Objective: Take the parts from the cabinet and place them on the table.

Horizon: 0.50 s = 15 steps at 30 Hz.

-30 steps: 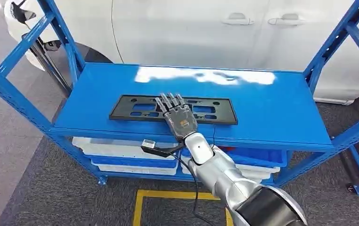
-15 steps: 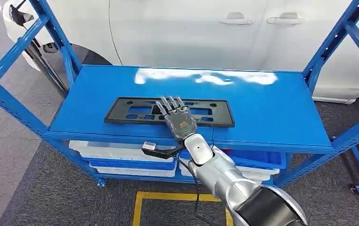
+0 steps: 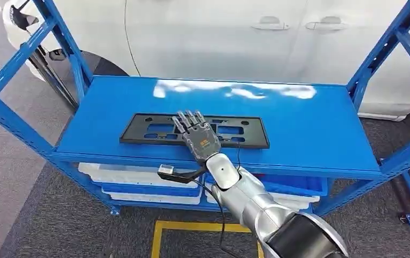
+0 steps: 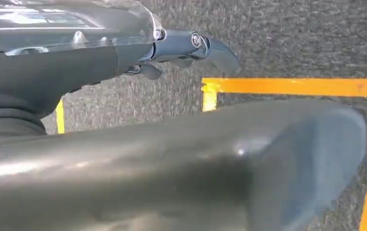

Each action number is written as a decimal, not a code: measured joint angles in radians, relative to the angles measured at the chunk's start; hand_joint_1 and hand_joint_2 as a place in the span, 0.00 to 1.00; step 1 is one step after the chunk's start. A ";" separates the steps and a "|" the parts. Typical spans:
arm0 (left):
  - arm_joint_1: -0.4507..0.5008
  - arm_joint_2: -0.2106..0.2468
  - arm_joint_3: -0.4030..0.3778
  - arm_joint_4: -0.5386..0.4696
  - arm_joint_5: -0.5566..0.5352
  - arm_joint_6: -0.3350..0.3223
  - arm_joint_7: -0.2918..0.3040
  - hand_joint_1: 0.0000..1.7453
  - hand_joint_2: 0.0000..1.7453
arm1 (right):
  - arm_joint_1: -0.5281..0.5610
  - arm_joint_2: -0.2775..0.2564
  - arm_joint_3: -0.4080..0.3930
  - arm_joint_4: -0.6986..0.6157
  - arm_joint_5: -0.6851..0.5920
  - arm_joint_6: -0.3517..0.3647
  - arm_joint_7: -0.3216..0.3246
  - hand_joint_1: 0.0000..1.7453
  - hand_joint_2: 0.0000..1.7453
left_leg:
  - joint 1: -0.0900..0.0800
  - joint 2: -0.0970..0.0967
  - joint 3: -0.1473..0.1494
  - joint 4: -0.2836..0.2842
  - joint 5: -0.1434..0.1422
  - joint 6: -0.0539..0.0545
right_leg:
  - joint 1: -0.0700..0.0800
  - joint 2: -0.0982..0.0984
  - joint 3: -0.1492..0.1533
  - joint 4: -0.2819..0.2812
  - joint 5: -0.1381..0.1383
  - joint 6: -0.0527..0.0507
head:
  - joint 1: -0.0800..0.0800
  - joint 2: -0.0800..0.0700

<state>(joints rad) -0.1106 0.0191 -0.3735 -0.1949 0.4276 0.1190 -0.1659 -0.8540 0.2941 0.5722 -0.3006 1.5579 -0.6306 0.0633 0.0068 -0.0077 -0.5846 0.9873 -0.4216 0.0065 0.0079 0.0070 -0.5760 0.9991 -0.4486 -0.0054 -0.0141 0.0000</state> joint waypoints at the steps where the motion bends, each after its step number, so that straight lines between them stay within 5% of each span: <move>1: 0.001 -0.003 0.000 0.000 0.000 0.000 0.000 0.00 0.00 | 0.000 0.000 0.000 -0.001 0.000 0.000 -0.001 0.00 1.00 | 0.005 0.003 0.007 -0.007 0.004 0.005 | -0.003 -0.001 -0.001 0.011 -0.009 0.006 | 0.000 0.000; 4: -0.003 -0.002 0.000 0.000 0.000 -0.003 0.000 0.00 0.00 | 0.000 0.000 0.000 0.000 0.000 0.004 0.000 0.00 1.00 | 0.004 0.003 0.009 -0.010 0.002 0.015 | -0.009 -0.002 -0.098 0.209 -0.112 0.016 | 0.000 0.000; 6: -0.002 -0.002 0.000 0.000 0.000 -0.005 0.000 0.00 0.00 | 0.005 -0.001 0.000 0.002 0.000 0.011 0.001 0.00 1.00 | 0.004 0.003 0.009 -0.008 0.000 0.015 | -0.012 -0.002 -0.175 0.343 -0.148 0.021 | 0.000 0.000; 7: -0.001 -0.002 0.000 0.000 0.000 -0.006 0.000 0.00 0.00 | 0.005 -0.002 0.000 0.003 0.000 0.013 0.002 0.00 1.00 | 0.004 0.002 0.010 -0.008 -0.002 0.015 | -0.014 -0.002 -0.179 0.340 -0.133 0.022 | 0.000 0.000; 8: -0.001 -0.002 0.000 0.000 -0.001 -0.008 0.000 0.00 0.00 | 0.005 -0.003 0.000 0.003 0.000 0.018 0.005 0.00 1.00 | 0.004 0.001 0.014 -0.007 -0.005 0.012 | -0.016 -0.003 -0.152 0.273 -0.083 0.021 | 0.000 0.000; 11: -0.002 -0.004 0.000 0.000 -0.002 -0.008 0.000 0.00 0.00 | 0.000 -0.002 0.004 0.003 0.000 0.023 0.015 0.00 1.00 | 0.004 0.000 0.024 0.003 -0.019 0.003 | -0.018 -0.005 -0.036 0.030 0.033 0.016 | 0.000 0.000; 15: -0.004 -0.003 0.000 0.000 -0.002 -0.008 -0.002 0.00 0.00 | -0.002 -0.001 0.005 0.003 0.000 0.026 0.018 0.00 1.00 | 0.003 0.001 0.022 0.004 -0.025 -0.021 | -0.005 0.000 -0.034 0.015 0.017 -0.008 | 0.000 0.000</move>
<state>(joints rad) -0.1143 0.0164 -0.3731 -0.1949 0.4261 0.1106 -0.1678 -0.8562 0.2934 0.5776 -0.2972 1.5583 -0.6050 0.0813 0.0097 -0.0062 -0.5624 0.9913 -0.4465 -0.0143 0.0028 0.0067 -0.6097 1.0144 -0.4314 -0.0130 -0.0145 0.0000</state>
